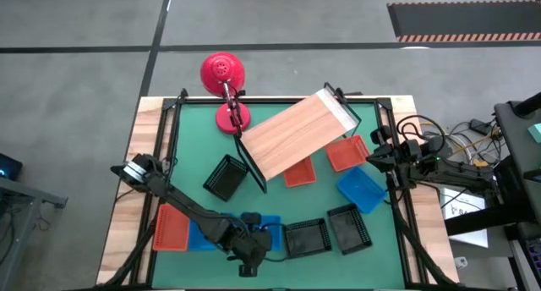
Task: Stack baskets on shelf by color
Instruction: Put the middle blue basket on the shelf
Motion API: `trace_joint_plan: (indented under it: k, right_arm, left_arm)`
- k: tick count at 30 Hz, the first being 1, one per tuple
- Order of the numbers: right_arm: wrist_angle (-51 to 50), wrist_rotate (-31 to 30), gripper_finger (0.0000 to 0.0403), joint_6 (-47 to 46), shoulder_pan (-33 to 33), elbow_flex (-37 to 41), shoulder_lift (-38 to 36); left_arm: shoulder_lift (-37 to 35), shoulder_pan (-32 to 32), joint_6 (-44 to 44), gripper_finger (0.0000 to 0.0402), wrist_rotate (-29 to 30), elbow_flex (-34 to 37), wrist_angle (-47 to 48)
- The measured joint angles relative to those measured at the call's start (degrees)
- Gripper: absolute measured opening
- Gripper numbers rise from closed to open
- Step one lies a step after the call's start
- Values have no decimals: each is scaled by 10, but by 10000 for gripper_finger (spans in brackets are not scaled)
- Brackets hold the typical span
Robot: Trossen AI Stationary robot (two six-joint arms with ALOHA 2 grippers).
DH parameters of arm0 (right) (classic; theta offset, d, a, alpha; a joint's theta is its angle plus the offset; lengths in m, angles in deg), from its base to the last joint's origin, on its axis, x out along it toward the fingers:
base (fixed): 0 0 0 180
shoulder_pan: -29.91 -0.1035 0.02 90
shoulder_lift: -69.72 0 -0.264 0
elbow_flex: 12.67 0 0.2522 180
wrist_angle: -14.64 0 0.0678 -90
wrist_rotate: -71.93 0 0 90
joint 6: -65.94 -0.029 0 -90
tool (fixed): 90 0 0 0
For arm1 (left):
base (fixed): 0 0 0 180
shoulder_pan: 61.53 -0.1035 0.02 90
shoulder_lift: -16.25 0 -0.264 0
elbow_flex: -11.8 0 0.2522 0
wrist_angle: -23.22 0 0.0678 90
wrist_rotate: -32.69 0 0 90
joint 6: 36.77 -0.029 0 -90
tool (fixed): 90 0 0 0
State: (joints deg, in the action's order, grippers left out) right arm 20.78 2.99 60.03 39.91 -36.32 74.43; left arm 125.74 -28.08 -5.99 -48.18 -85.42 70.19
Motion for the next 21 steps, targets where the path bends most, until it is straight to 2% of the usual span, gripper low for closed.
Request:
trace_joint_plan:
  k: [6,14,21]
  right_arm:
    - [-3,0,9,0,0,0,0]
    - [-4,0,9,0,0,0,0]
    - [-4,0,9,2,0,0,0]
  left_arm:
    - [0,0,0,175,0,7,-7]
    - [4,-1,0,176,6,65,-94]
    - [4,-1,0,176,7,82,-103]
